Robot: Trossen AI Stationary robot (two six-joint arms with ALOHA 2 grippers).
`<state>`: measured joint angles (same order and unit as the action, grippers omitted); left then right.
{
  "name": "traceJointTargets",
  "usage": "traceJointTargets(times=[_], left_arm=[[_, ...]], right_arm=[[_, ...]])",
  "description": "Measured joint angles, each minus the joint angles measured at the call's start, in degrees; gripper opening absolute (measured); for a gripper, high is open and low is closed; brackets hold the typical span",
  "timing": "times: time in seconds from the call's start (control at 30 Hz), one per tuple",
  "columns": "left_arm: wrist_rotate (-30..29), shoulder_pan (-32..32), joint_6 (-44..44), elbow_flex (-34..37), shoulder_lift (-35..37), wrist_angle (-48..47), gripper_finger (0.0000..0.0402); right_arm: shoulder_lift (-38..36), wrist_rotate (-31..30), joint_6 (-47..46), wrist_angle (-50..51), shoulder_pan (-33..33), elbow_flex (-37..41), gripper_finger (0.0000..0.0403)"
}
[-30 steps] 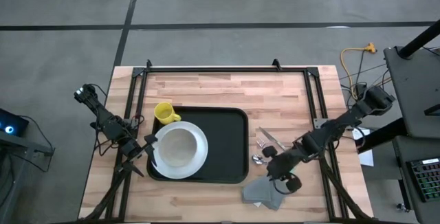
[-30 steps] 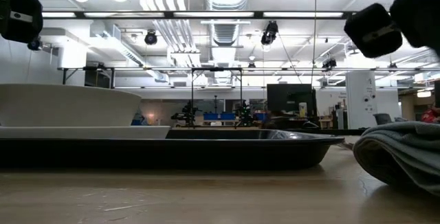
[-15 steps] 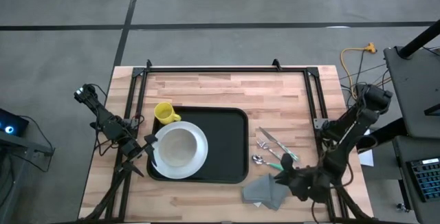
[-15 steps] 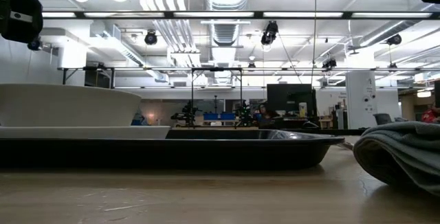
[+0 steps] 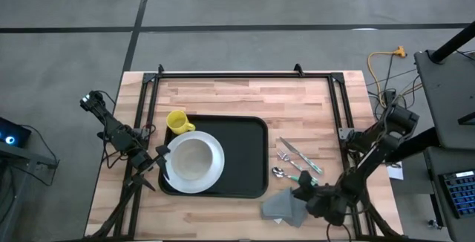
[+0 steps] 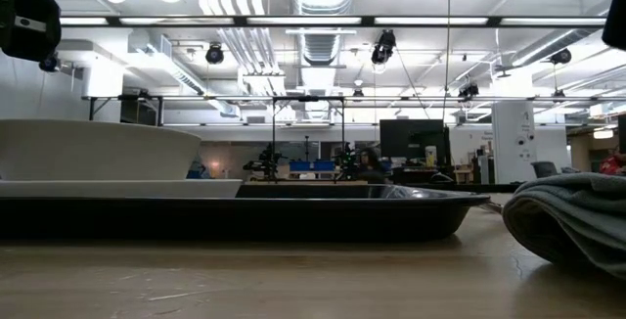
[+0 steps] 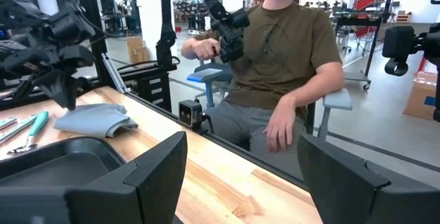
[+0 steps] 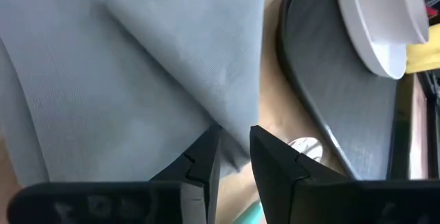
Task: Set up tray
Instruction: Put the gray napkin on the black serving tray to the right of the white plate
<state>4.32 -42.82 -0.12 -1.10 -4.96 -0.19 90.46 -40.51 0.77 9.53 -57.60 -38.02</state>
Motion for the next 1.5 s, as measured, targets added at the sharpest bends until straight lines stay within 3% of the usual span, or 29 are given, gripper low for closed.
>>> traceJointTargets(times=[0.67,1.0,1.5], left_arm=[[0.0,0.0,0.0,0.0,0.0,0.0,0.0255],[0.0,0.0,0.0,0.0,0.0,0.0,0.0255],[0.0,0.0,0.0,0.0,0.0,0.0,0.0255]], right_arm=[[3.9,0.2,4.4,0.7,0.0,-4.6,0.0068],[3.8,4.0,4.2,1.0,0.0,-4.6,0.0069],[5.3,4.5,9.0,-0.8,0.0,-4.6,0.0200]])
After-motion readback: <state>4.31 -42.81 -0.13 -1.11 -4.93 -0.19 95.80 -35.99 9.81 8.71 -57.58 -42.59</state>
